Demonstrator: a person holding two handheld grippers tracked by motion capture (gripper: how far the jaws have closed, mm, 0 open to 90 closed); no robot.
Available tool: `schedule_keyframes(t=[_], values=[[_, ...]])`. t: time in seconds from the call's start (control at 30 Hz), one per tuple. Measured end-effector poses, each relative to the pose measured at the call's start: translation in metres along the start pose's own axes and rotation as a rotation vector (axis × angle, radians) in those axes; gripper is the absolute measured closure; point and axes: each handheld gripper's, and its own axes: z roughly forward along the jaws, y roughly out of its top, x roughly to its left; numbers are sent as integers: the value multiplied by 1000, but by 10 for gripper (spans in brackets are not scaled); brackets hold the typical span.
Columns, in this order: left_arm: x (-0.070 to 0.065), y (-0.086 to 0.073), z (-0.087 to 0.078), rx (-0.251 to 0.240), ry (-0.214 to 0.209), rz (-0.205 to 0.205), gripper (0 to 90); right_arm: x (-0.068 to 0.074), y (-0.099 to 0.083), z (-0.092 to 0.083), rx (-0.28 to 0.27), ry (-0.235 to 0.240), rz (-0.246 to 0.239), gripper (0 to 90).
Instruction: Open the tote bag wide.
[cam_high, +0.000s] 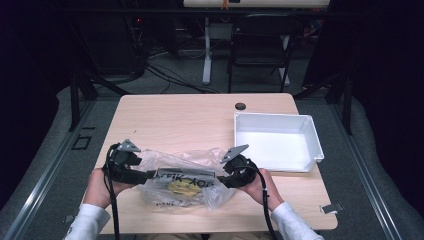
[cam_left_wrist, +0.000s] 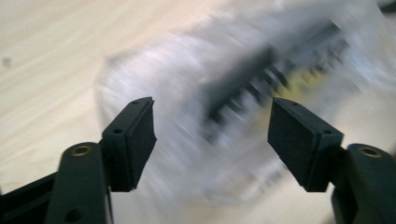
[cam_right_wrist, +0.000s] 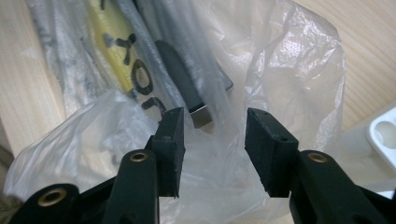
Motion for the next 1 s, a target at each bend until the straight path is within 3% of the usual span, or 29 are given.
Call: schedule_keyframes(t=[0.07,0.13,0.2,0.33,0.47,0.57,0.7,0.9,1.0], values=[[10,2,14,7,0,-36,277,-3,1,3,10,-4,3,602],[19,0,32,50,-27,-55,305,-4,2,8,18,-7,6,666],[25,-7,47,76,-53,-85,429,-5,3,14,30,-4,7,740],[33,-15,62,94,-61,-118,702,-8,5,28,38,-12,15,861],[37,-14,68,89,-30,-141,847,-12,6,41,56,-36,32,893],[36,-12,76,115,5,-130,892,-13,4,47,65,-62,40,896],[29,-9,89,182,66,-75,899,-13,4,57,105,-108,21,897],[24,-14,99,271,55,-23,898,-9,2,64,155,-134,-24,897],[20,-16,99,296,49,0,891,-7,1,64,178,-121,-39,890]])
